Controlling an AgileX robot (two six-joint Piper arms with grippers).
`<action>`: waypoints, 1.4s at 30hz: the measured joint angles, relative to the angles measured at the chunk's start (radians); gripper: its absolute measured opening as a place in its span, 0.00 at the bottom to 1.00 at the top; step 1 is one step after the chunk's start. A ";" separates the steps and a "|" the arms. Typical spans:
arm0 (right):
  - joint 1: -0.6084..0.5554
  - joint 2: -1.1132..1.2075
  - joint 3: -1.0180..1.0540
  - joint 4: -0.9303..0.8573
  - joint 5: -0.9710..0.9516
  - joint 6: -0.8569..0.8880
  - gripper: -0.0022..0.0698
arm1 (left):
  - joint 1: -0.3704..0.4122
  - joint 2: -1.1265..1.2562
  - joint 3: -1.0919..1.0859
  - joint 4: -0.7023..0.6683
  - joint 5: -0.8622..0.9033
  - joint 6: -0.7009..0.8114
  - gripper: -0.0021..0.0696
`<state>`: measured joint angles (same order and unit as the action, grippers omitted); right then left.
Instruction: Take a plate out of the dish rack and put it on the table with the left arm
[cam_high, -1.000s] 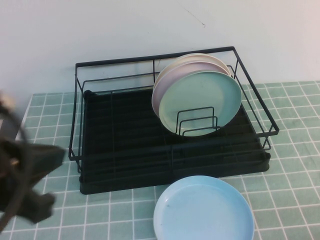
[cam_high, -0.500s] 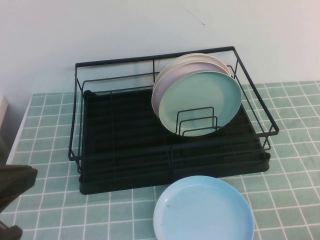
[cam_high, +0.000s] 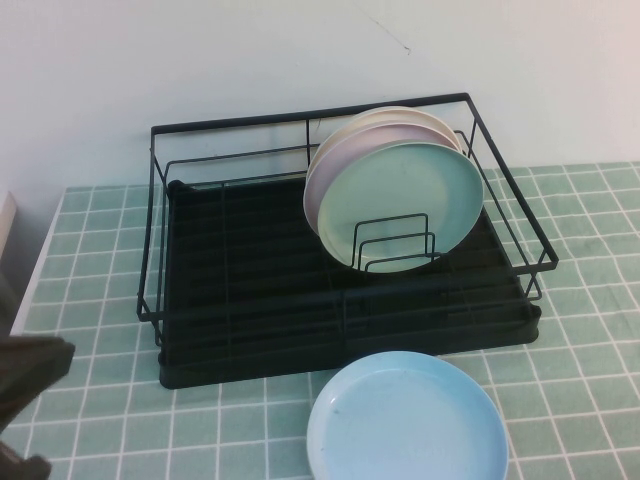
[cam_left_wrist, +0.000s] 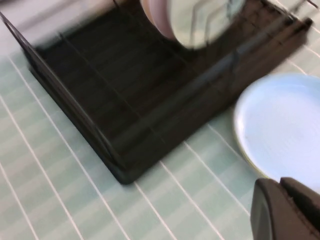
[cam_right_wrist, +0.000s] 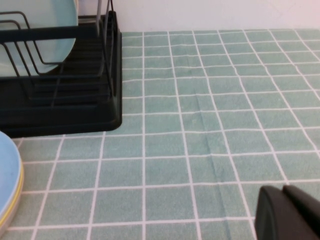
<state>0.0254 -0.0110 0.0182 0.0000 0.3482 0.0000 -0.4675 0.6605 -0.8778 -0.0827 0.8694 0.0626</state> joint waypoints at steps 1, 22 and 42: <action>0.000 0.000 0.000 0.000 0.000 0.000 0.03 | 0.000 -0.011 0.022 0.014 -0.047 0.000 0.03; 0.000 0.000 0.000 0.000 0.000 0.000 0.03 | 0.388 -0.560 0.885 -0.037 -0.848 -0.004 0.03; 0.000 0.000 0.000 0.000 0.000 0.000 0.03 | 0.656 -0.672 0.898 -0.034 -0.558 -0.054 0.03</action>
<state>0.0254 -0.0110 0.0182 0.0000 0.3482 0.0000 0.1882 -0.0118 0.0202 -0.1171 0.3116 0.0083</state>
